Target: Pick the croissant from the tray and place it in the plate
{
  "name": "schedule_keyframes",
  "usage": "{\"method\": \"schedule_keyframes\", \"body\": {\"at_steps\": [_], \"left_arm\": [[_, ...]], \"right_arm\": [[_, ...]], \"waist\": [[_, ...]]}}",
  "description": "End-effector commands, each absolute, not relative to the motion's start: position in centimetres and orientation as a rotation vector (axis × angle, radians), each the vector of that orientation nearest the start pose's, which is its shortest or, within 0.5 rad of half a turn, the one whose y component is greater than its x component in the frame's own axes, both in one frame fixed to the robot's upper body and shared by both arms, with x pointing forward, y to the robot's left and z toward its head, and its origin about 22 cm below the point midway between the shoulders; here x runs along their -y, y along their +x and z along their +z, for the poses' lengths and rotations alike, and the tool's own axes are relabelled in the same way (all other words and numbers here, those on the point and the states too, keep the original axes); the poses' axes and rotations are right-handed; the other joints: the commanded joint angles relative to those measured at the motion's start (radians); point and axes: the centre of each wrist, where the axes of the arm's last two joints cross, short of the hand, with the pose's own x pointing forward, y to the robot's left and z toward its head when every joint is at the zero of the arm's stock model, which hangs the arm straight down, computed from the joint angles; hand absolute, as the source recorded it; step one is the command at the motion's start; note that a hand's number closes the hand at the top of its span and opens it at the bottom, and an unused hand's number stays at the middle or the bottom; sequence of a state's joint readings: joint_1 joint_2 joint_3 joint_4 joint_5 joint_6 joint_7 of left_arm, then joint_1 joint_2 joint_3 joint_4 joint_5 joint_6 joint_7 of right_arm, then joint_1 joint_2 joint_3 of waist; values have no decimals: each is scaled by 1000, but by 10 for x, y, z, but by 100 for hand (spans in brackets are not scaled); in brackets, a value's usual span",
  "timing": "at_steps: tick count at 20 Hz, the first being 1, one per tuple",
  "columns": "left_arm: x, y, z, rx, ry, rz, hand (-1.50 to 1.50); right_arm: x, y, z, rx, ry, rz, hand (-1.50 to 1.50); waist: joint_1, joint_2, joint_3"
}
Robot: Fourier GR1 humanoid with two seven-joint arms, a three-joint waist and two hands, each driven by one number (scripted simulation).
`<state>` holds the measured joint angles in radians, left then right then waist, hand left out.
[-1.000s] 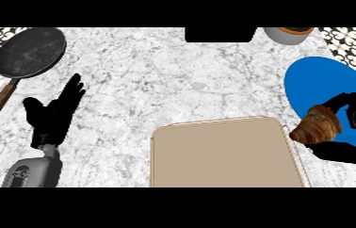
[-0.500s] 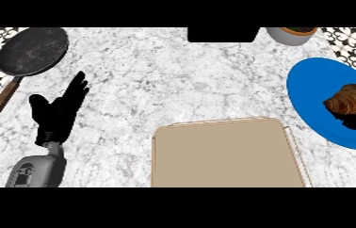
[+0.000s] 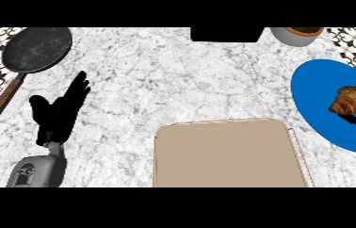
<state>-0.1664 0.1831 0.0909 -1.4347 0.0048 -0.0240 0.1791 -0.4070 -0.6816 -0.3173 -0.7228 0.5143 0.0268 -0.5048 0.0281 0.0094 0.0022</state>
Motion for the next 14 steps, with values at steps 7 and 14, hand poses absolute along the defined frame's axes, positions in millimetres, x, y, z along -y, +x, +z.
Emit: {"method": "schedule_keyframes", "body": {"at_steps": [7,14], "left_arm": [[-280,287,28,1419,146,-111,0],[-285,286,12,1391,176,-75,0]], "right_arm": [[496,304,34,1697,-755,655,-150],[510,312,77,2012,-417,444,-150]], "waist": [[0,1,2],[-32,-10,-2]]}}
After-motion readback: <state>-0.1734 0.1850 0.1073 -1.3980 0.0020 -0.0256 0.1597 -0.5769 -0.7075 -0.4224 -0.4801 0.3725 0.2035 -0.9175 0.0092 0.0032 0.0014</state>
